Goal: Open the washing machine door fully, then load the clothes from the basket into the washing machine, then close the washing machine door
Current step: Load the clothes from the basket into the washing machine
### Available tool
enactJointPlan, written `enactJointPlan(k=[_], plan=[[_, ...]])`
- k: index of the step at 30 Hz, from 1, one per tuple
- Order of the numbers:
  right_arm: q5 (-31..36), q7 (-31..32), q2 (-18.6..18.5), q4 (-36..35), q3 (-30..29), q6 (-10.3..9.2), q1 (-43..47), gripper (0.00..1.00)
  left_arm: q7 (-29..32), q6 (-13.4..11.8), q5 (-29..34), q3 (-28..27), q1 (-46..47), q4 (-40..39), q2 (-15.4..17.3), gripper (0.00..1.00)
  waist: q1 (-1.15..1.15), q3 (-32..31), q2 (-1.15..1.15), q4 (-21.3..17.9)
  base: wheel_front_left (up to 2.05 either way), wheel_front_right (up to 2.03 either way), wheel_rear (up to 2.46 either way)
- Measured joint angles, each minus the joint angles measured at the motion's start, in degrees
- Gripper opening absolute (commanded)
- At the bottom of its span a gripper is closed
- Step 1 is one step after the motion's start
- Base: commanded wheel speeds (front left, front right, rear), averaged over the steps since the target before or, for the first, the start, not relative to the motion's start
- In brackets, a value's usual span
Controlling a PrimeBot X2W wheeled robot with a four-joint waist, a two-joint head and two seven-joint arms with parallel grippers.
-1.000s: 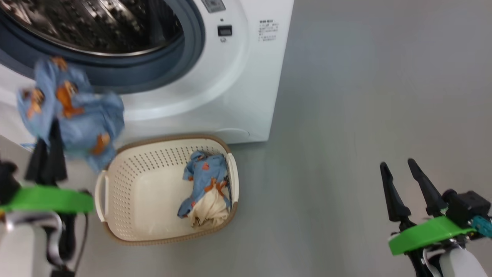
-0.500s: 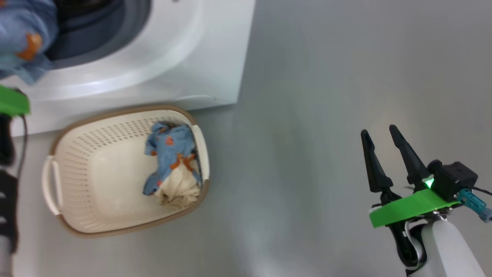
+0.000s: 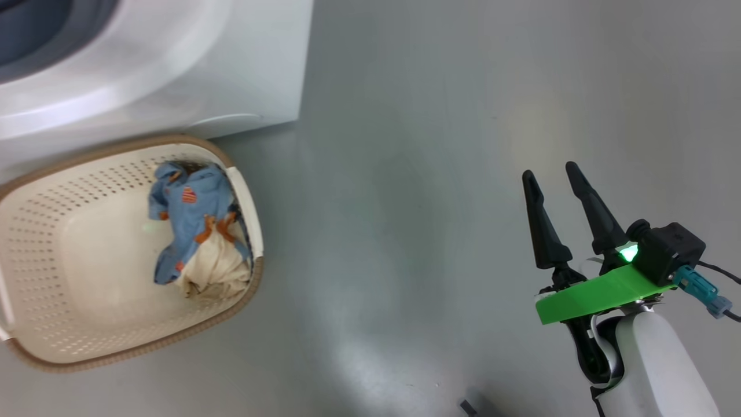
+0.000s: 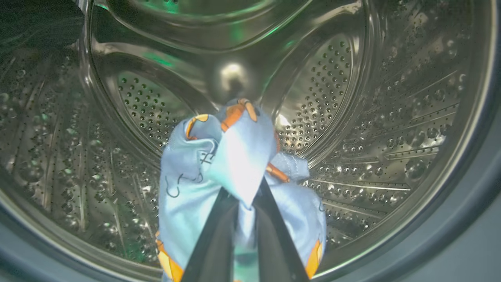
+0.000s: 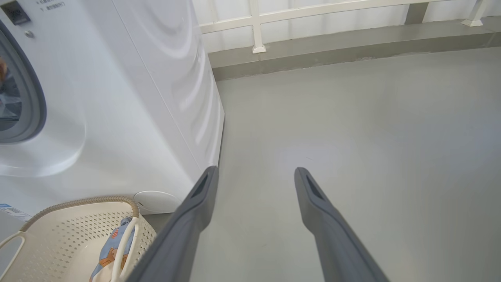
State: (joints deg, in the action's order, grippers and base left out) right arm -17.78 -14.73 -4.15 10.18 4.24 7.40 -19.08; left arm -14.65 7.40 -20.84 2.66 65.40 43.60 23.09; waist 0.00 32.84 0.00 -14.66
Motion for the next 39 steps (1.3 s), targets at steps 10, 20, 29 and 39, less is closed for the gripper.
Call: enactJointPlan(k=[10,20,29,39], plan=[[-0.01,0.00,0.60,0.08,0.81,0.00,-0.05,1.00,-0.04,0.01,3.01,-3.39,0.80,-0.14,0.58,1.00,0.00,1.41,0.00,-1.85,0.00,0.00,0.00],[-0.01,0.00,0.75,0.47,1.11,0.00,-0.85,1.00,-0.04,0.01,3.54,-4.57,-2.30,0.63,-1.29,1.00,0.00,-0.23,0.00,-1.31,0.00,0.00,0.00],[-0.03,0.00,-0.56,1.69,1.87,0.00,-0.90,1.00,-0.04,0.00,3.34,-3.92,-11.76,-2.22,-2.93,1.00,0.00,-3.94,0.00,-0.16,0.00,0.00,0.00],[-0.47,0.01,-2.85,3.81,2.16,0.00,0.50,1.00,-0.04,0.01,2.77,-5.26,-26.26,-7.94,-7.67,1.00,0.00,-10.10,0.00,2.21,0.00,0.00,0.00]])
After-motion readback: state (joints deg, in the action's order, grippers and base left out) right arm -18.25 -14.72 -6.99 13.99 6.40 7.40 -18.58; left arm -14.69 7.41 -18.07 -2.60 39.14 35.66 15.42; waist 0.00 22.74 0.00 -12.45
